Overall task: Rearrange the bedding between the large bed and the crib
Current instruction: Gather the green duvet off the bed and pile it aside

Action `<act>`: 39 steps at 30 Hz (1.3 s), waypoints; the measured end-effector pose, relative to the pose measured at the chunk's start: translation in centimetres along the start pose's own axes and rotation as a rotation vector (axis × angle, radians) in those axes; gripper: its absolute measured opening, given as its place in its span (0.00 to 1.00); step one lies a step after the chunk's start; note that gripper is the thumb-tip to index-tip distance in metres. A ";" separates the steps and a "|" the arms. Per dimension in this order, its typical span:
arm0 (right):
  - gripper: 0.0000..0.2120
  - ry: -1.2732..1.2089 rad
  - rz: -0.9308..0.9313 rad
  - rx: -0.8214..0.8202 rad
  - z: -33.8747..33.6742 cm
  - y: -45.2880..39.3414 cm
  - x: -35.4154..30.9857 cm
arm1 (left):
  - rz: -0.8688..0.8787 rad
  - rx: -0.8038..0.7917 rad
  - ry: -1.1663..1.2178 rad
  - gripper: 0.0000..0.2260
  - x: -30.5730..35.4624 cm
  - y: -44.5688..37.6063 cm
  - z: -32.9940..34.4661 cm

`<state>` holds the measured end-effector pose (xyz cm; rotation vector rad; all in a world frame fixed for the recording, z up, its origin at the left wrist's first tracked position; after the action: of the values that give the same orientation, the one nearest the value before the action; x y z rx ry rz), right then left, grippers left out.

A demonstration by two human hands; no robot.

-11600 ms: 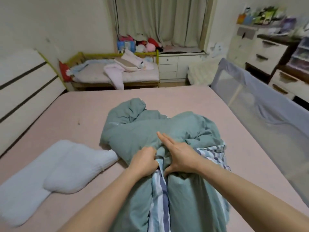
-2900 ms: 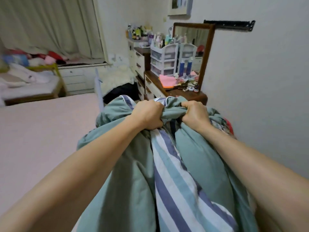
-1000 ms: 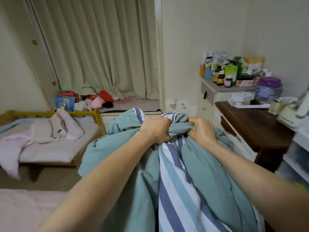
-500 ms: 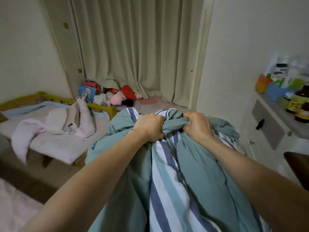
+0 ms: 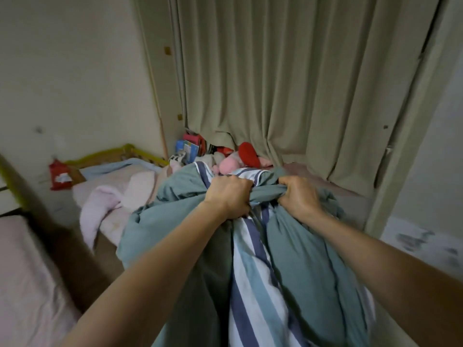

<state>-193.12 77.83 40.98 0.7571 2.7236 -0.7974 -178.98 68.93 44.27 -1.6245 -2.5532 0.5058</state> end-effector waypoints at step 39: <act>0.08 0.168 0.349 0.617 10.0 -62.6 14.2 | 0.422 0.451 0.187 0.14 -23.9 -67.9 9.8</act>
<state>-237.66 33.05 55.94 1.4242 2.3581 -1.5583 -229.78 19.10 59.02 -1.9100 -1.7919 0.8400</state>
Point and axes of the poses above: each hand's wrist, its own y-axis away from the middle knuckle, its own z-axis out of the palm, x = y × z, the point moved 2 cm from there along -y, towards the middle knuckle, and after that the axes turned 8 degrees about y, right-handed, at the moved point
